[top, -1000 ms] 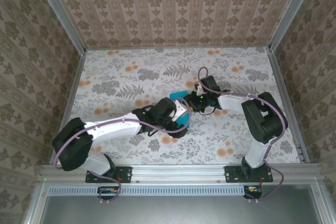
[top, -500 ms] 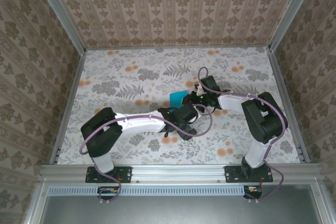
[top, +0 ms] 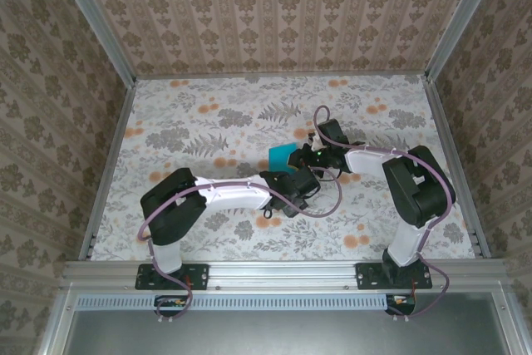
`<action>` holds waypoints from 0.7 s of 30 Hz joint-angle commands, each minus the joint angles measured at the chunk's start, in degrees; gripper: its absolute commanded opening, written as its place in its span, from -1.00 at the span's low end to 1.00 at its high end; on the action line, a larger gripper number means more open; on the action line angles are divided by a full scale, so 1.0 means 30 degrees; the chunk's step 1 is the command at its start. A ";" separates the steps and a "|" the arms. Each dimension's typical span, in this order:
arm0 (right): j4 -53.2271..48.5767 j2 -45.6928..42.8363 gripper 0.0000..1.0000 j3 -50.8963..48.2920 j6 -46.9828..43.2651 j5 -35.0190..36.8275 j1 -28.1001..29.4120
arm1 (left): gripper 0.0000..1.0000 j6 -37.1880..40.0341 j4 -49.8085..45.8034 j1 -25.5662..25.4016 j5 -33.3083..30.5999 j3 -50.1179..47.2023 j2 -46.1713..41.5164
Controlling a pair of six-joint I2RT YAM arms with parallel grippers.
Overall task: Fold a paper plane with a square sheet of paper (fold left side to right side)
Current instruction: Fold the triangle a second time at the center of the table.
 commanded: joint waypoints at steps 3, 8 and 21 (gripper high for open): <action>-0.0917 0.0392 -0.41 0.0601 -0.0028 0.0135 -0.0007 | 0.04 0.0037 -0.0260 -0.0092 -0.0549 0.0502 -0.0048; -0.1417 0.0410 -0.41 0.0750 -0.0383 0.0362 0.0024 | -0.27 -0.0084 -0.0083 -0.0038 -0.0381 0.0268 -0.0465; -0.2271 0.0245 -0.39 0.1131 -0.1311 0.0764 -0.0013 | -0.67 -0.0561 0.0885 0.0709 0.1733 -0.0765 -0.1825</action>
